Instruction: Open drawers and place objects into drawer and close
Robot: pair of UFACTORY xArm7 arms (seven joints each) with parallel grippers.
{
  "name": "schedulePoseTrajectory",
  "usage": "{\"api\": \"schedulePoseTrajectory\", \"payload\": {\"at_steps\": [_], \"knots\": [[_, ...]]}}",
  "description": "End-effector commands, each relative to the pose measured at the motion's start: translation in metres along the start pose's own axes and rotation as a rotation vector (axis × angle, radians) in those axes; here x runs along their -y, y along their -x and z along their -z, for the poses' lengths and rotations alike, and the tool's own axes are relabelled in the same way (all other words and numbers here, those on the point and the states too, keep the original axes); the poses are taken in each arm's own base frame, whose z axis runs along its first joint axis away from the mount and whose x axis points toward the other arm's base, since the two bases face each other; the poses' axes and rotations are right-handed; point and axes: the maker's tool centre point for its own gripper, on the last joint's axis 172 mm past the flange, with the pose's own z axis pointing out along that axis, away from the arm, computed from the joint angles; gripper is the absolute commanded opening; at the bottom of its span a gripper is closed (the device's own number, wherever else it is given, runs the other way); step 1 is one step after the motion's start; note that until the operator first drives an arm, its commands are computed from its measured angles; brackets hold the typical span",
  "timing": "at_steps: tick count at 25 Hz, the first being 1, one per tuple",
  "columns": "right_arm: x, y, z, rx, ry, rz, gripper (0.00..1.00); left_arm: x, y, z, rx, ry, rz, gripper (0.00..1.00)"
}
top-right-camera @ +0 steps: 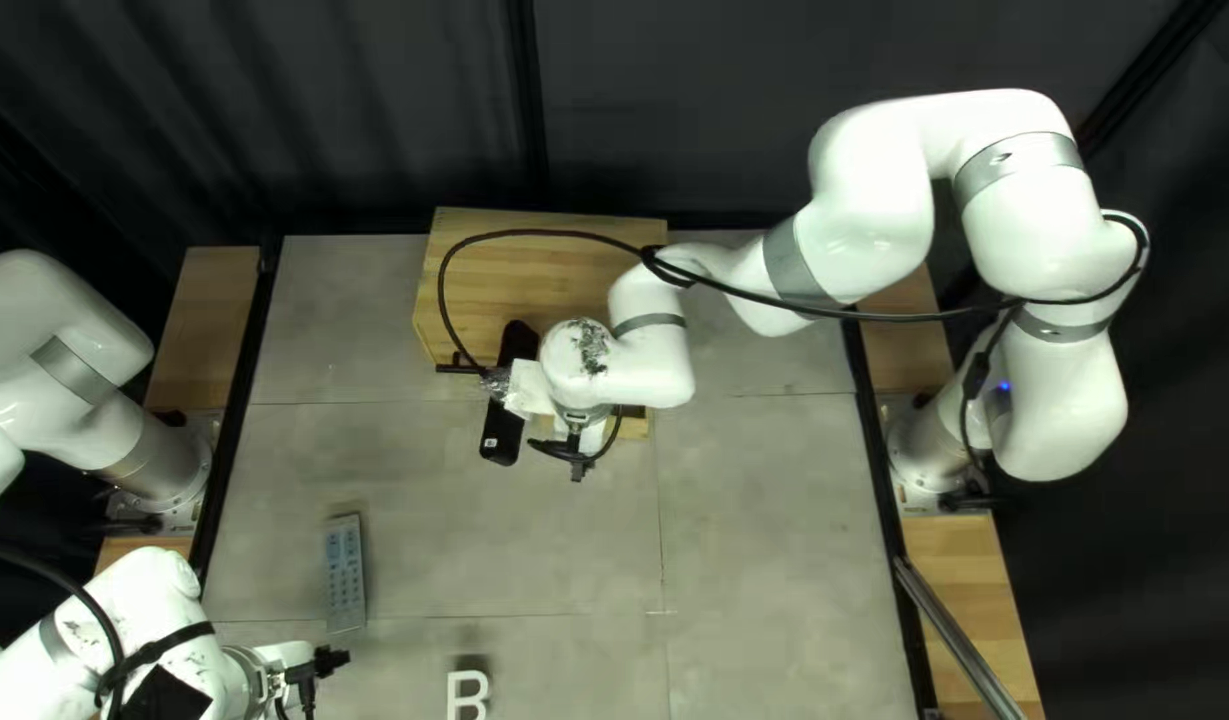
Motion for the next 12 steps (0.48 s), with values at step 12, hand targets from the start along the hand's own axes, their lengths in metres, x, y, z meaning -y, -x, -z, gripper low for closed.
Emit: {"api": "schedulePoseTrajectory", "payload": {"at_steps": [12], "knots": [[0.0035, 0.0054, 0.0025, 0.026, -0.006, 0.028, 1.0, 0.0, 0.0, 0.0, 0.0, 0.0, 0.0, 1.0]]}}
